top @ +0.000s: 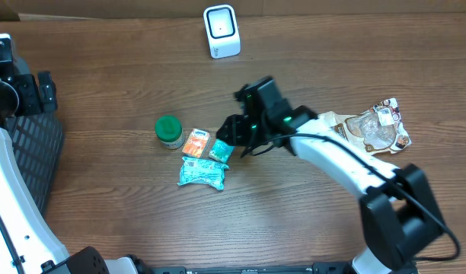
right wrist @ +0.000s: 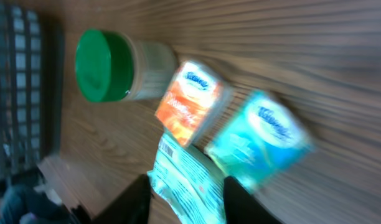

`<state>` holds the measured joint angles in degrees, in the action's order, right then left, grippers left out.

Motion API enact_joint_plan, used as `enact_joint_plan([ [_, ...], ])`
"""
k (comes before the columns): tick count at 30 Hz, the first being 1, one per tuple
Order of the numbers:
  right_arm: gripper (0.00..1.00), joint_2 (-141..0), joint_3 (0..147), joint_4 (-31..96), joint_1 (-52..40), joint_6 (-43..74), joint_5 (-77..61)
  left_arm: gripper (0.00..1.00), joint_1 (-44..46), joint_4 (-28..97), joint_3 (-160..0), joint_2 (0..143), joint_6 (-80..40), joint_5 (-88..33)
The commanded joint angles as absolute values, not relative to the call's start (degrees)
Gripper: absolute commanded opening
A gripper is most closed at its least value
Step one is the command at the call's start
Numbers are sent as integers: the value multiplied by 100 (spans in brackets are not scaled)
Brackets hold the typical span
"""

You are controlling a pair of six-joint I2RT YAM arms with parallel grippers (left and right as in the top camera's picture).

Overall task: Scan the item barcode
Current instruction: 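Move the right gripper left to the green tissue pack, then grasp the green Kleenex tissue pack with the right gripper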

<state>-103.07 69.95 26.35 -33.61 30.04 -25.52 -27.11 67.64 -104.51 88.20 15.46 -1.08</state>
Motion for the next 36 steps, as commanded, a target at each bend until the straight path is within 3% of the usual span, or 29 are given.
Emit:
enact_joint_plan([
  [1,31,-10641,6980,2209,-3612,3505,-2405,100,-2735,6746,-10475,8851,1673,-110],
  [3,24,-10853,6980,1857,-3802,3664,-2405,99,-2735,6746,-10475,8851,1673,-110],
  [16,14,-11157,6980,2329,-4064,3745,-2154,100,-2735,6746,-10475,8851,1673,-110],
  [27,11,-11155,6982,3406,-3782,3533,-1203,100,-2735,6746,-10475,8851,1673,-110],
  [36,11,-11150,7094,3717,-2991,3267,-1024,100,-2735,6746,-10475,8851,1673,-110],
])
